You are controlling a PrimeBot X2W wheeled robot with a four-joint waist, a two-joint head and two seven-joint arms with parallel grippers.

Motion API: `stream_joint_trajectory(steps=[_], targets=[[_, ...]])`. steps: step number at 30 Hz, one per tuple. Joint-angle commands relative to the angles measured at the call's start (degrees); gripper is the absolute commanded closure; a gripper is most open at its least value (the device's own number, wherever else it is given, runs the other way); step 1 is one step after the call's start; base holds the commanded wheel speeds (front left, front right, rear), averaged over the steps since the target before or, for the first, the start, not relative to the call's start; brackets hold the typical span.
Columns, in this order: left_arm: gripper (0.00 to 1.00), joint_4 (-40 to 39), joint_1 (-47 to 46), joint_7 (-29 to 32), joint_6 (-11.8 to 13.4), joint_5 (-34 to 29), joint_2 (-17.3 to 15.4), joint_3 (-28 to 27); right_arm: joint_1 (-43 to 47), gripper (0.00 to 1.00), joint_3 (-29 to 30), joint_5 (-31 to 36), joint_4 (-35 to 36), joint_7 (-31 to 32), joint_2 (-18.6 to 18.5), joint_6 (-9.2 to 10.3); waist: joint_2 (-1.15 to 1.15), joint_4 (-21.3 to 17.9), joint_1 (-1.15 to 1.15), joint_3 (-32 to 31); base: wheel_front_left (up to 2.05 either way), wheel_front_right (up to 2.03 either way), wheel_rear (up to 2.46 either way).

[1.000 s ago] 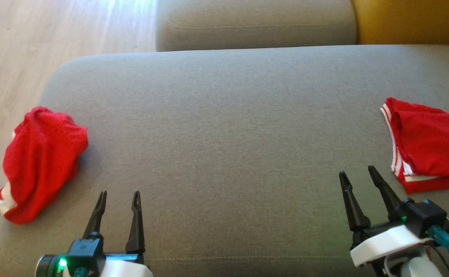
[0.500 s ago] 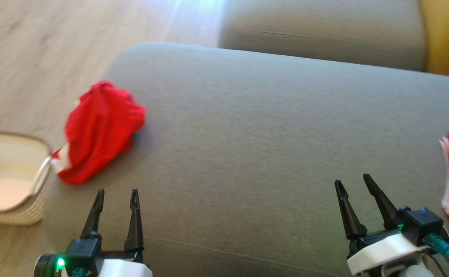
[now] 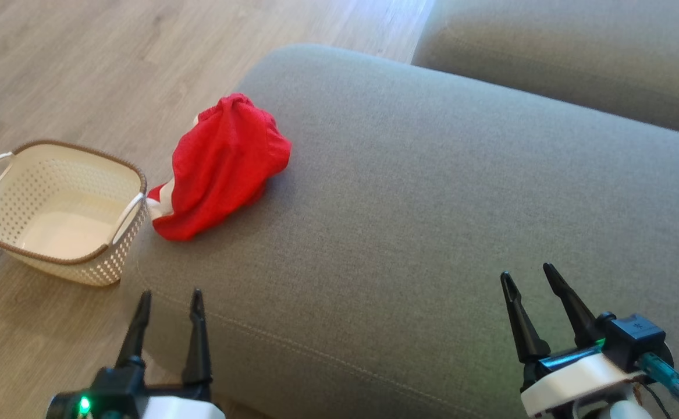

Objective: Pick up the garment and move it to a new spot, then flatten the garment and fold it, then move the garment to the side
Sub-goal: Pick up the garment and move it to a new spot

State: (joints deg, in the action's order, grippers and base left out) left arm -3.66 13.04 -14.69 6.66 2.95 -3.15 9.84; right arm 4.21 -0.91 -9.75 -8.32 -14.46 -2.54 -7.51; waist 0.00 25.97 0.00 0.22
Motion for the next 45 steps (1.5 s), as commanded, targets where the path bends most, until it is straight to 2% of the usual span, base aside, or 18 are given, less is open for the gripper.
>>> stream_joint_trajectory(steps=[1, 6, 10, 14, 16, 18, 23, 29, 36, 42, 44, 45], targets=[[0.00, -2.34, -2.49, -0.31, 0.49, 1.00, 0.27, -2.46, -2.03, 0.00, -1.47, -0.16, 1.84, -0.53, -0.34, 0.02, 0.00, 0.05, 0.00, 0.79, 0.00, 0.00, 0.00], [0.00, -2.86, -8.55, -0.31, -1.05, 1.59, -0.02, -5.23, -2.96, 0.00, -1.42, 1.43, 1.97, -0.53, -0.34, 0.02, 0.00, -0.90, 0.00, 3.80, 0.00, 0.00, 0.00], [0.00, -0.51, -17.80, -0.31, -2.95, 1.57, -1.95, -7.94, -4.52, 0.00, -0.83, 3.94, 2.35, -0.53, -0.34, 0.02, 0.00, -1.81, 0.00, 7.80, 0.00, 0.00, 0.00], [0.00, 9.18, -29.26, 0.81, -5.59, 3.08, -4.94, -9.54, -6.13, 0.00, -0.51, 7.06, 2.66, -0.53, -0.33, 0.02, 0.00, -2.49, 0.00, 12.13, 0.00, 0.00, 0.00], [0.00, 13.91, -35.65, 2.82, -8.18, 4.39, -6.62, -9.45, -7.13, 0.00, -0.48, 8.52, 2.96, -0.53, -0.33, 0.02, 0.00, -3.00, 0.00, 14.54, 0.00, 0.00, 0.00], [0.00, 18.94, -41.59, 6.13, -10.47, 5.02, -8.67, -8.80, -8.44, 0.00, -0.77, 9.99, 3.26, -0.53, -0.33, 0.02, 0.00, -3.59, 0.00, 16.98, 0.00, 0.00, 0.00], [0.00, 31.73, -53.96, 14.97, -13.15, 7.92, -11.39, -6.89, -11.64, 0.00, -1.02, 12.92, 3.90, -0.53, -0.33, 0.02, 0.00, -4.85, 0.00, 21.66, 0.00, 0.00, 0.00], [0.00, 45.91, -62.89, 21.37, -14.03, 12.82, -13.72, -5.33, -14.54, 0.00, -2.11, 13.80, 3.94, -0.53, -0.33, 0.02, 0.00, -7.20, 0.00, 24.61, 0.00, 0.00, 0.00], [0.00, 56.10, -67.70, 24.91, -14.13, 15.70, -14.84, -2.29, -15.68, 0.00, -2.22, 14.33, 4.19, -0.53, -0.33, 0.02, 0.00, -8.96, 0.00, 26.98, 0.00, 0.00, 0.00], [0.00, 61.15, -69.34, 23.40, -14.14, 17.37, -16.23, 2.08, -16.91, 0.00, -2.45, 14.04, 4.10, -0.53, -0.33, 0.02, 0.00, -10.70, 0.00, 27.98, 0.00, 0.00, 0.00], [1.00, 61.56, -69.18, 21.78, -14.14, 18.39, -16.39, 4.16, -17.09, 0.00, -2.39, 13.73, 3.98, -0.53, -0.33, 0.02, 0.00, -11.14, 0.00, 27.79, 0.00, 0.00, 0.00], [1.00, 61.50, -69.06, 20.65, -14.14, 19.13, -16.62, 5.12, -17.12, 0.00, -2.42, 13.53, 3.86, -0.53, -0.33, 0.02, 0.00, -11.35, 0.00, 27.59, 0.00, 0.00, 0.00]])
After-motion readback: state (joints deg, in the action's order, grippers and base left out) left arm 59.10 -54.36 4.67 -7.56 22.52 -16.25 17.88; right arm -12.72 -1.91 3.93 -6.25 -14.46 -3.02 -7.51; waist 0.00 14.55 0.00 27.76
